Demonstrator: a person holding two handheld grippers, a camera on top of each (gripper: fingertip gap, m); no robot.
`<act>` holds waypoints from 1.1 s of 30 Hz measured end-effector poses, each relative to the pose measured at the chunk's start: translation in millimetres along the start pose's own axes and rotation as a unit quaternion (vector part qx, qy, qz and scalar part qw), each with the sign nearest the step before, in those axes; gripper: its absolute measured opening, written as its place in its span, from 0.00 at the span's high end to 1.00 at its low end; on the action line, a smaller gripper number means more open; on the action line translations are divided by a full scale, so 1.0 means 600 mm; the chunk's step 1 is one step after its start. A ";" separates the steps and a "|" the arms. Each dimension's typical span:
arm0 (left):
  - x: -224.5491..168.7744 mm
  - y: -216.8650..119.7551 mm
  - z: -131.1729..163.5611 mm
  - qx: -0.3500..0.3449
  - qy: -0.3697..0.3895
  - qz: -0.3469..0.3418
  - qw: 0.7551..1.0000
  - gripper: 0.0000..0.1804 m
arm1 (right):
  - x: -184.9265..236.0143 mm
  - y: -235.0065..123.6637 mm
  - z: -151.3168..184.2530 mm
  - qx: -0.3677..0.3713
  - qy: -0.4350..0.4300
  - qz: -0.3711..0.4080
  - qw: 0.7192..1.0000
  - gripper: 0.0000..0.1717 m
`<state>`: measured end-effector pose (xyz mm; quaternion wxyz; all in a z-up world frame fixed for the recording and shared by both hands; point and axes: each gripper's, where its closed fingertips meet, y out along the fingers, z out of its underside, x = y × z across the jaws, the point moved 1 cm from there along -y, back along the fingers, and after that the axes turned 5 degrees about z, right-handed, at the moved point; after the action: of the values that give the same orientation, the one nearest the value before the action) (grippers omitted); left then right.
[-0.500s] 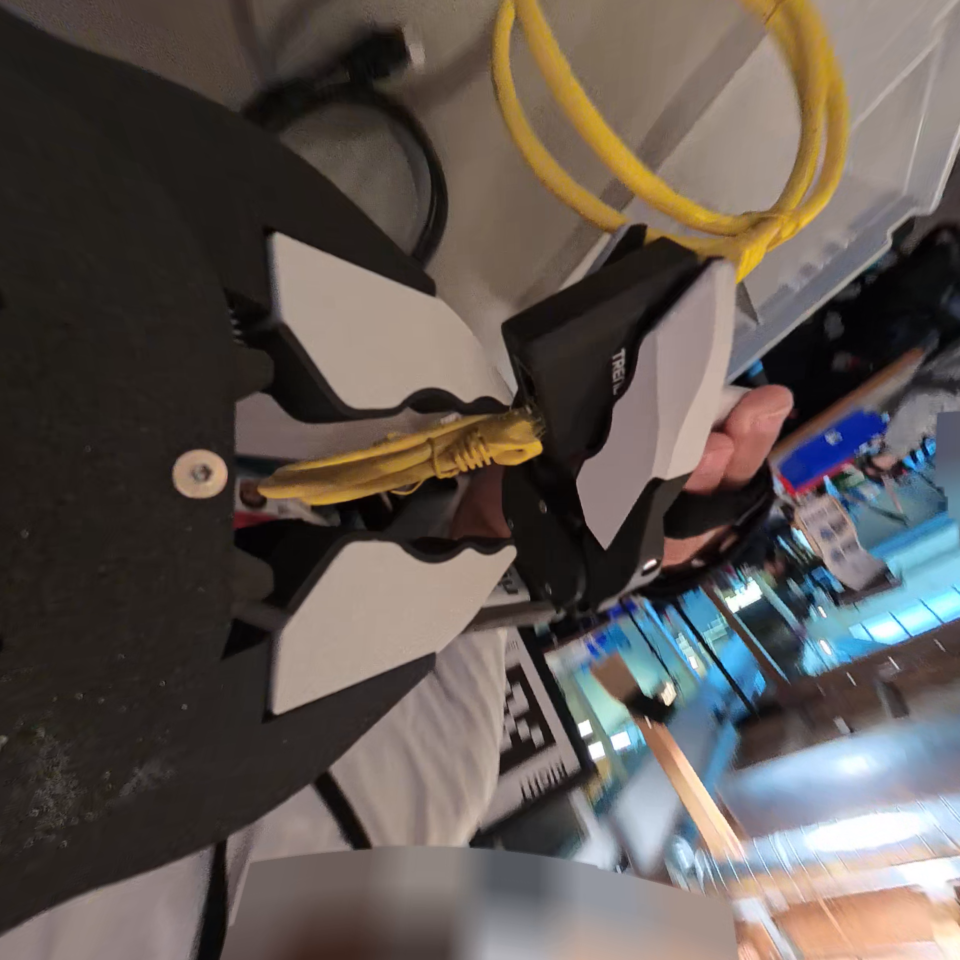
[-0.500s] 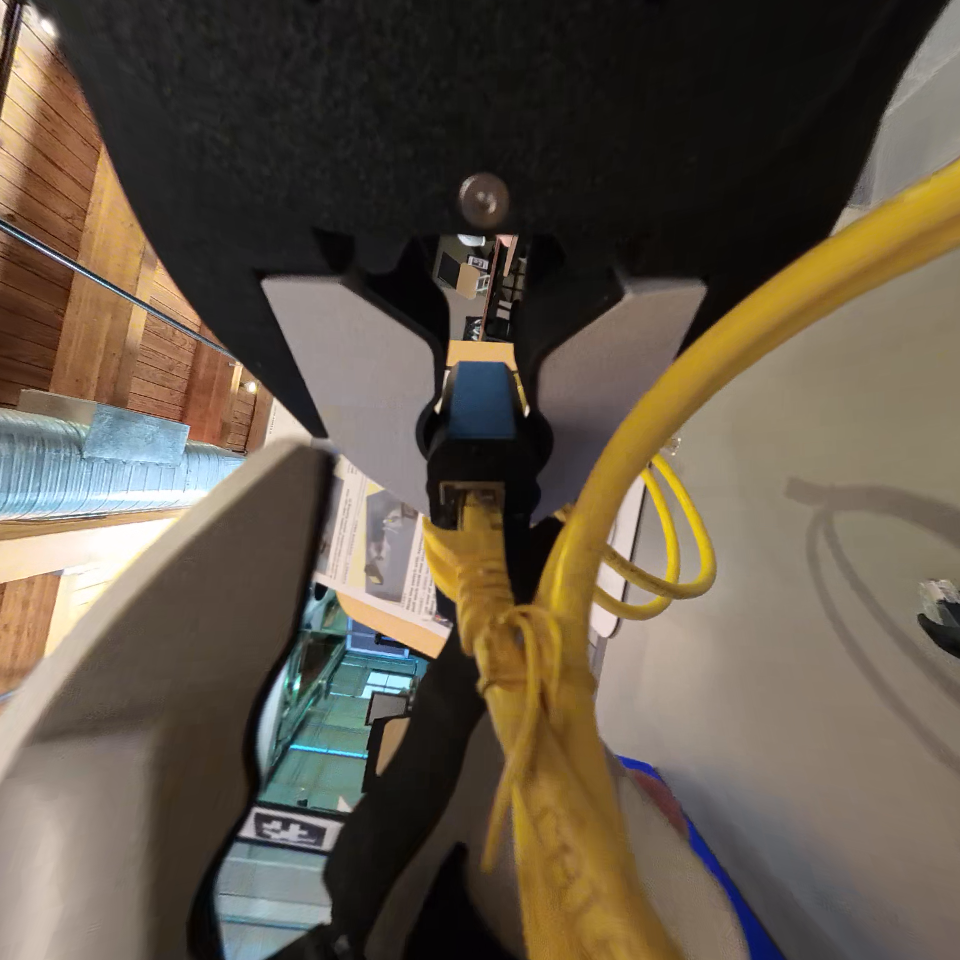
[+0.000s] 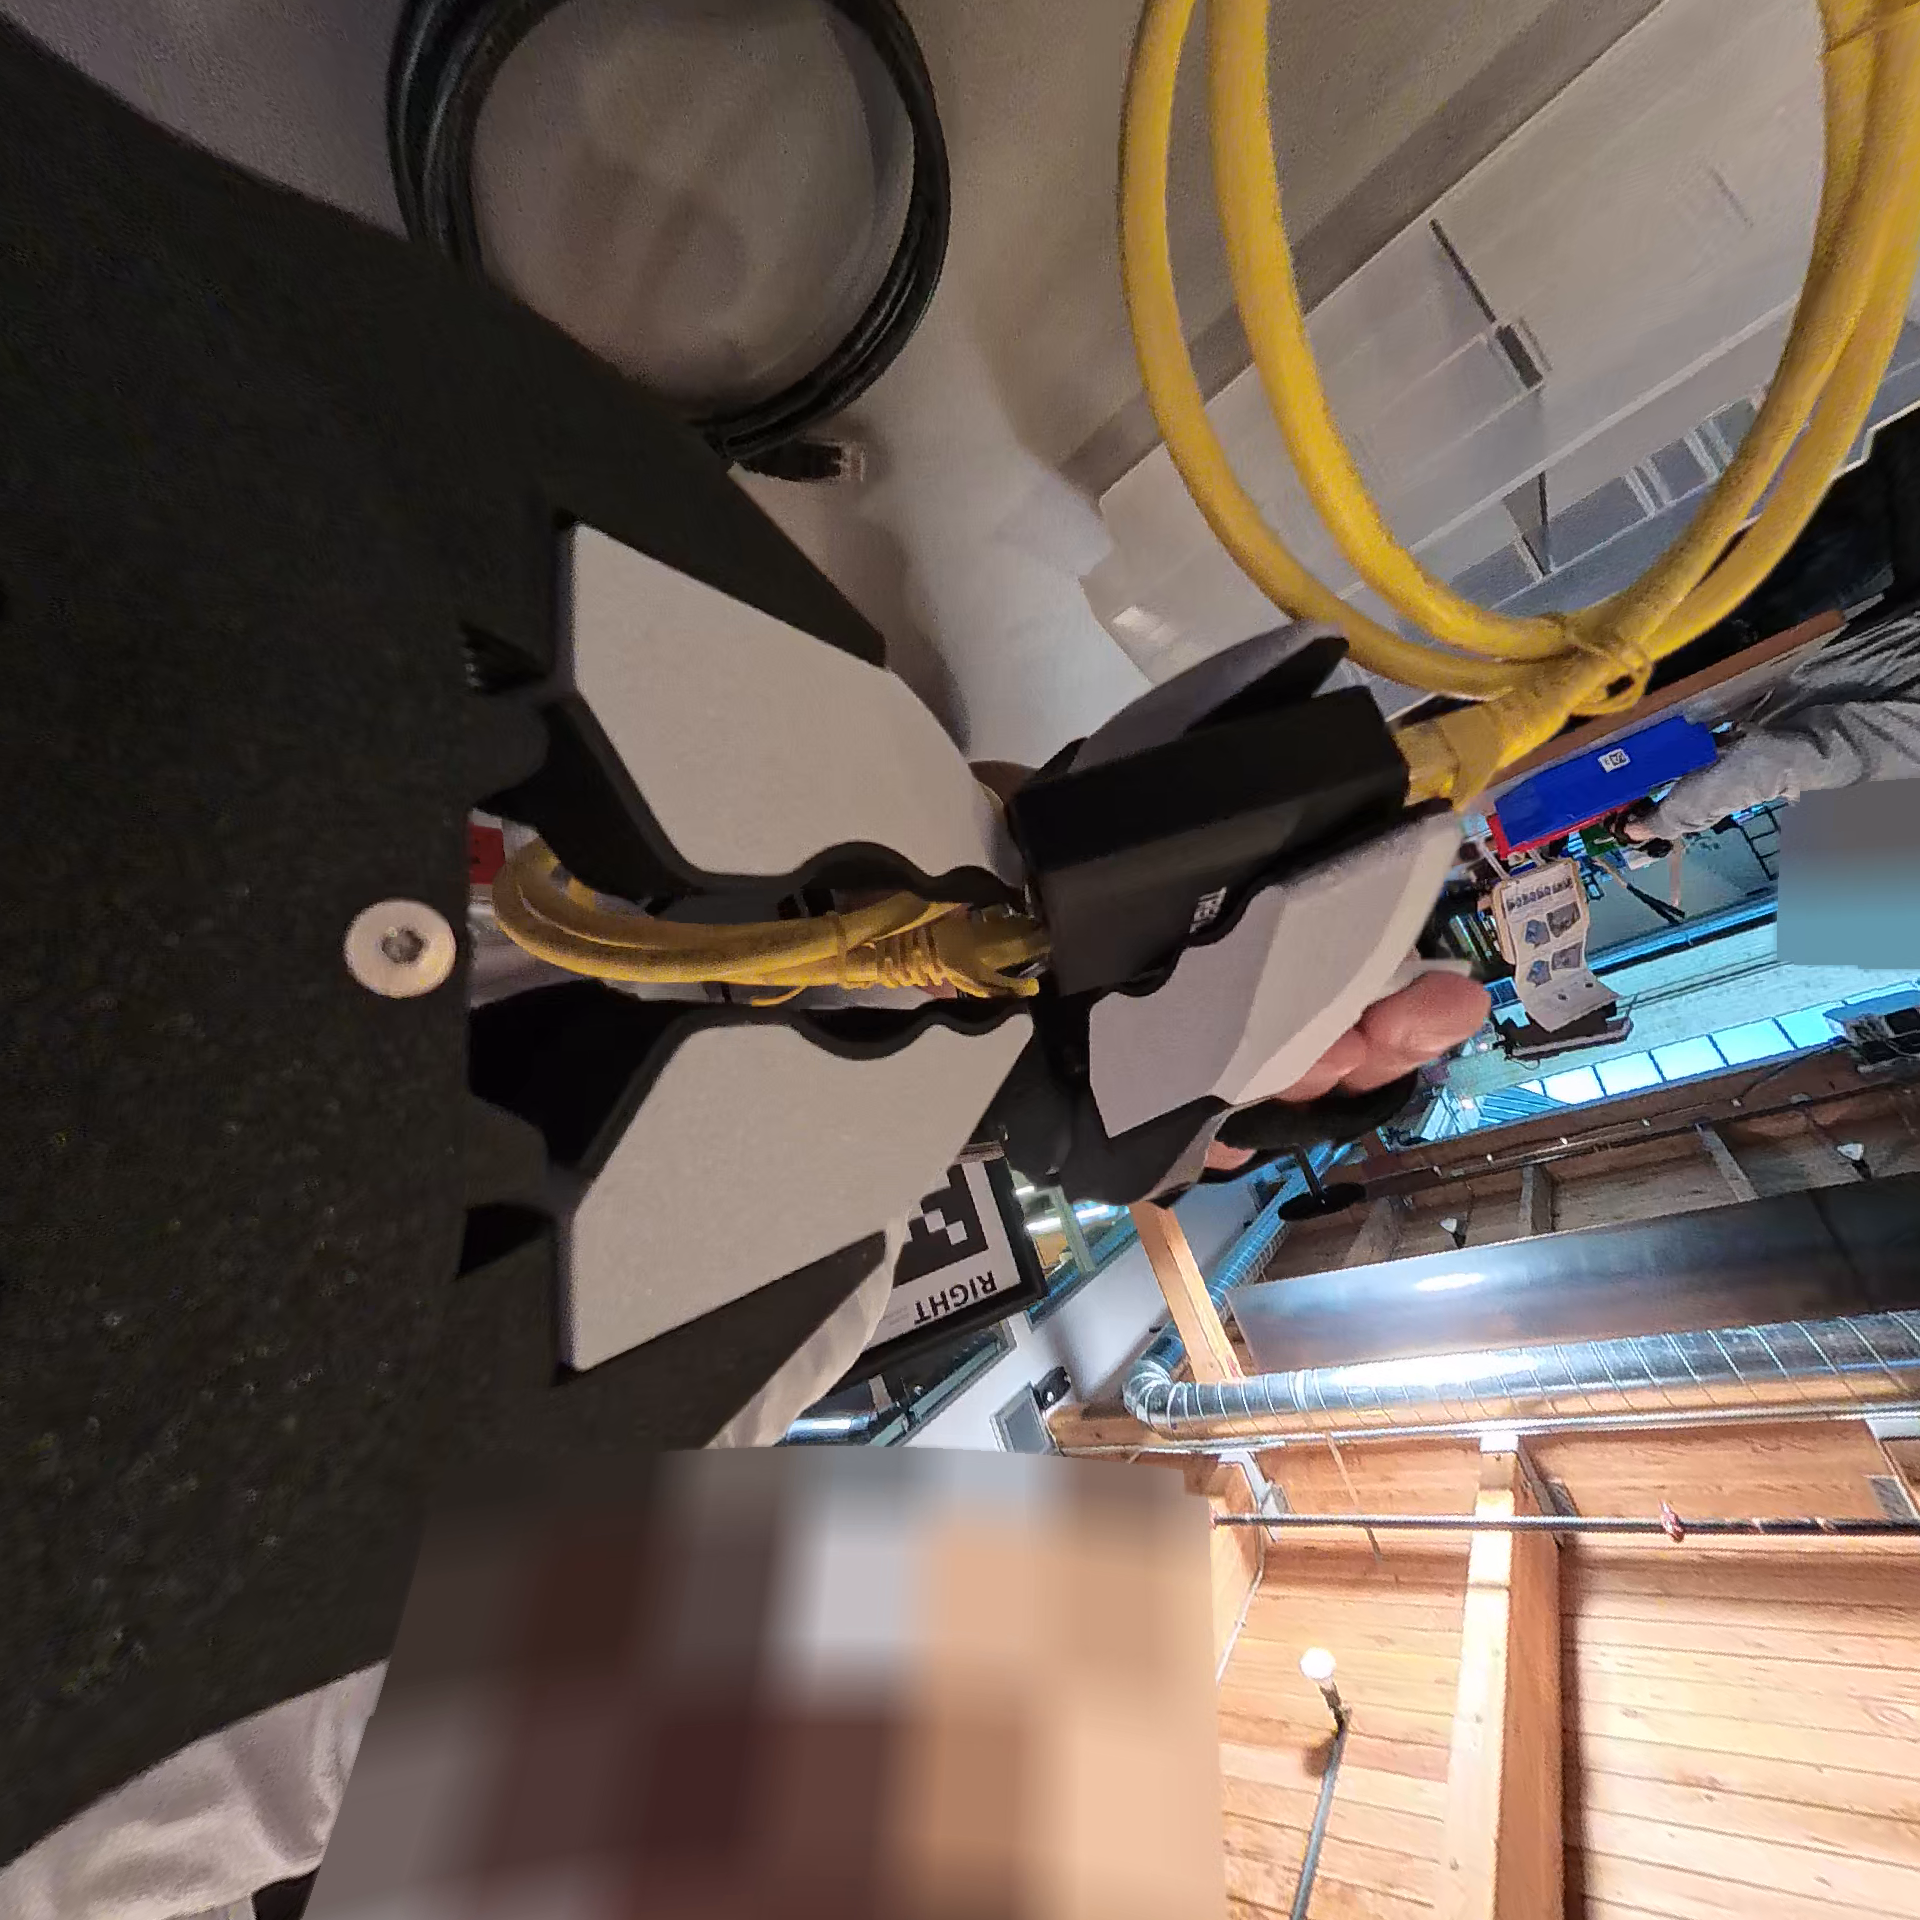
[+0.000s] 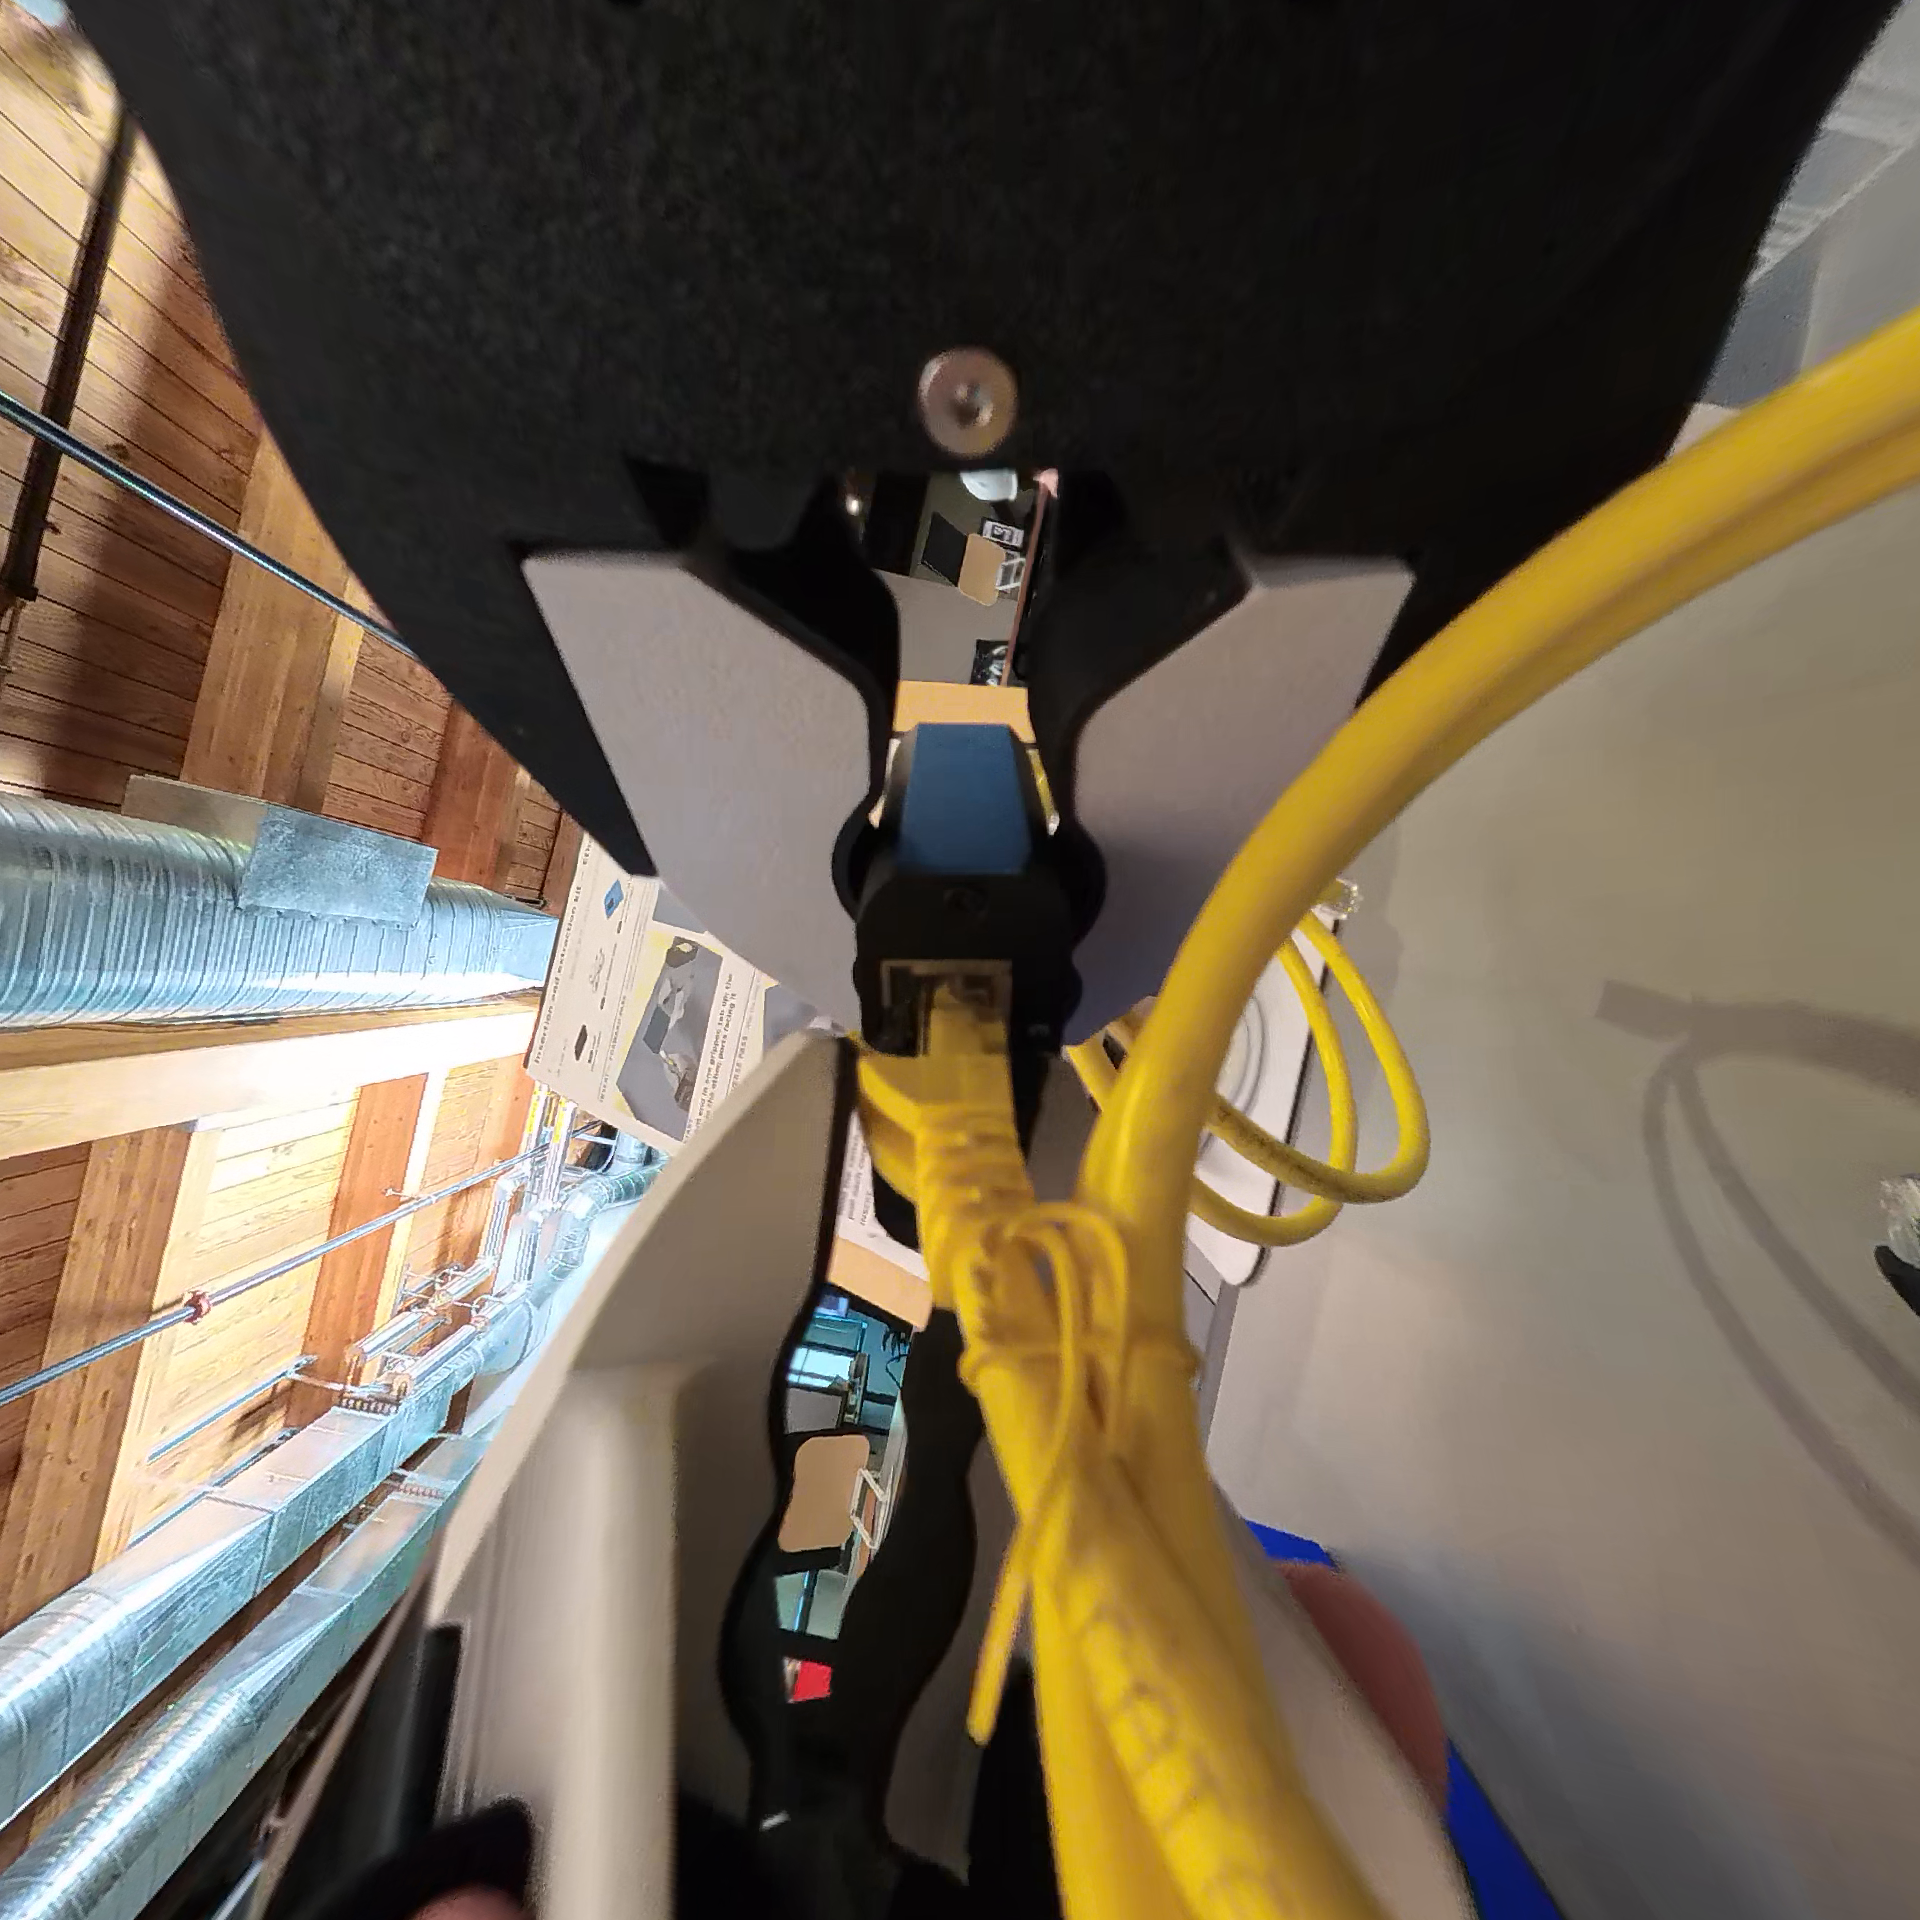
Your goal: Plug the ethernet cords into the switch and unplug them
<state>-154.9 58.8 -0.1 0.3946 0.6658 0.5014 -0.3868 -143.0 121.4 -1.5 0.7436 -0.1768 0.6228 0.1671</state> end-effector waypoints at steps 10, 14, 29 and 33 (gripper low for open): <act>0.015 -0.003 0.008 0.011 0.048 -0.055 0.997 0.92 | 0.008 0.005 -0.004 0.020 -0.030 0.012 0.999 0.86; 0.024 -0.010 0.010 0.014 0.010 -0.037 0.999 0.93 | 0.008 0.006 -0.005 0.025 -0.044 0.020 0.999 0.85; 0.025 -0.019 0.010 0.051 0.126 -0.181 0.974 0.94 | 0.024 0.014 -0.014 0.016 -0.020 0.002 1.000 0.86; 0.001 -0.011 0.008 0.044 0.118 -0.126 0.984 0.91 | 0.000 0.007 -0.010 0.012 -0.002 0.020 1.000 0.85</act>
<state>-161.6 55.9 -3.4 0.2505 0.6552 0.6068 -0.3738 -150.2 122.3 -2.9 0.7436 -0.1551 0.6265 0.1751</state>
